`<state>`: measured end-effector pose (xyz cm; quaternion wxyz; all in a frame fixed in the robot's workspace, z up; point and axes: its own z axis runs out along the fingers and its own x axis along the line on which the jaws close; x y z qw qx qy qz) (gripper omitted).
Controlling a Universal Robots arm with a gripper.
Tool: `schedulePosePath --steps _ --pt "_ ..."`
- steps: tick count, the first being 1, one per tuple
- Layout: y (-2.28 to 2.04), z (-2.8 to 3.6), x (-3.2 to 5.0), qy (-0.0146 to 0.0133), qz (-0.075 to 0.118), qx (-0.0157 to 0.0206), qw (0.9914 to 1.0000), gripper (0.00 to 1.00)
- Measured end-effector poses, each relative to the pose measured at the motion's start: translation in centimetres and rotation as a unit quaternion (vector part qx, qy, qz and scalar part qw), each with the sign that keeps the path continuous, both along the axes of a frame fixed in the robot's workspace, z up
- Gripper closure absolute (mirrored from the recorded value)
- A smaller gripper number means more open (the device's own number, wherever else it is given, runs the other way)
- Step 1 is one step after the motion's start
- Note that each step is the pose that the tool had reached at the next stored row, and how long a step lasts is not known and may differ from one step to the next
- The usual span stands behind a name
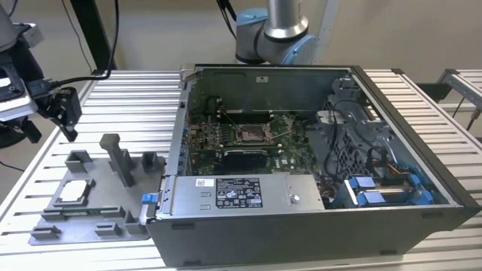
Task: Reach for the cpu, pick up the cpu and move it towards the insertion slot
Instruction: 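Reach for the cpu, then pick up the cpu and move it towards the insertion slot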
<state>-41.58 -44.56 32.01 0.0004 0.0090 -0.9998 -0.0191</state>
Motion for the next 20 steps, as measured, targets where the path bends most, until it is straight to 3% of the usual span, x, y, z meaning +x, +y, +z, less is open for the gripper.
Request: schedulePosePath --steps 20 --pt "0.0 -1.08 0.0 0.0 0.0 0.0 1.0 0.0"
